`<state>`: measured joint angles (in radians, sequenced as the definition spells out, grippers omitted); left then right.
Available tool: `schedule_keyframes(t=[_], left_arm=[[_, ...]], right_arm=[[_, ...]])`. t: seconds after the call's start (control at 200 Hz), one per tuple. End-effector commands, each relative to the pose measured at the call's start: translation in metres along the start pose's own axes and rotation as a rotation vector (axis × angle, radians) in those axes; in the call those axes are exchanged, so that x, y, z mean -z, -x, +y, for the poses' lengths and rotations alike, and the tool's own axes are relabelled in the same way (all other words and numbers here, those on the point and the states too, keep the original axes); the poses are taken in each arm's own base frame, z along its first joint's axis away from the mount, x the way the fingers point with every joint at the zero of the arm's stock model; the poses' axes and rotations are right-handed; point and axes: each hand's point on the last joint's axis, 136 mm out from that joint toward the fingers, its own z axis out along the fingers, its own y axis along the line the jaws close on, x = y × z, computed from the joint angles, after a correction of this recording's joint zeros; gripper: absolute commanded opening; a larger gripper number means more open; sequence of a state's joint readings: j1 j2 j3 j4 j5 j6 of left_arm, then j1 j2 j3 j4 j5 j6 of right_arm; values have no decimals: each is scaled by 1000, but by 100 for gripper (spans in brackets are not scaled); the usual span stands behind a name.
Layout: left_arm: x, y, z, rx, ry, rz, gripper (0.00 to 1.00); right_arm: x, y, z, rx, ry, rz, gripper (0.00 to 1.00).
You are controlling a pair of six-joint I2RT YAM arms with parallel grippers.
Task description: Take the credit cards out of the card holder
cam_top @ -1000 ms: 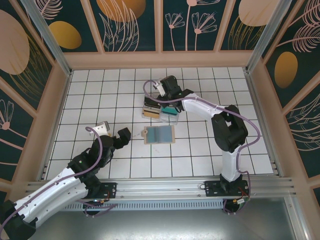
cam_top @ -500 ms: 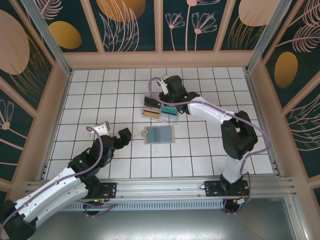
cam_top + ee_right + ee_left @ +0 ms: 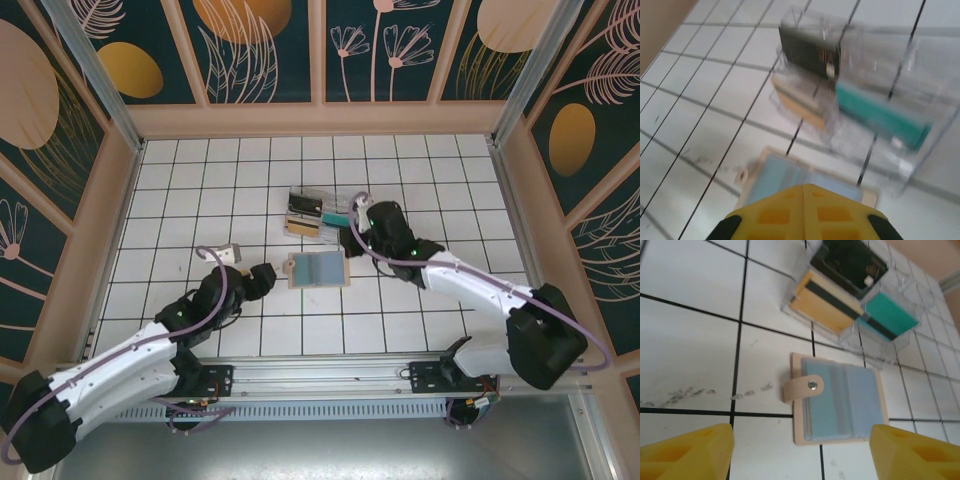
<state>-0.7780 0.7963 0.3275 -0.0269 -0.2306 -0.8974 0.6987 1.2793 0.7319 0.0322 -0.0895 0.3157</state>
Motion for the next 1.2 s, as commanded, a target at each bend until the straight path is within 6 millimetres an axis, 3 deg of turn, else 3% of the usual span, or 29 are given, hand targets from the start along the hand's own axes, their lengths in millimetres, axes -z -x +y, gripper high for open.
schedule_keyframes(t=[0.0,0.165,0.29,0.485,0.691,1.196], left_arm=[[-12,-13,-18,40,-92,64,65],[-32,-27,-26,32,-101,138,55],[-43,-33,-29,16,-97,170,53],[-59,-44,-31,-4,-90,219,52],[-69,-47,-34,-27,-84,235,51],[-87,-56,-34,-52,-61,275,49]], right_arm=[[8,-28,1,-118,36,23,5],[4,-71,-8,-175,36,87,1],[-7,-88,-10,-196,46,124,0],[-26,-96,-11,-192,29,170,0],[-42,-104,-25,-187,-50,204,0],[-48,-121,-40,-175,-116,249,0]])
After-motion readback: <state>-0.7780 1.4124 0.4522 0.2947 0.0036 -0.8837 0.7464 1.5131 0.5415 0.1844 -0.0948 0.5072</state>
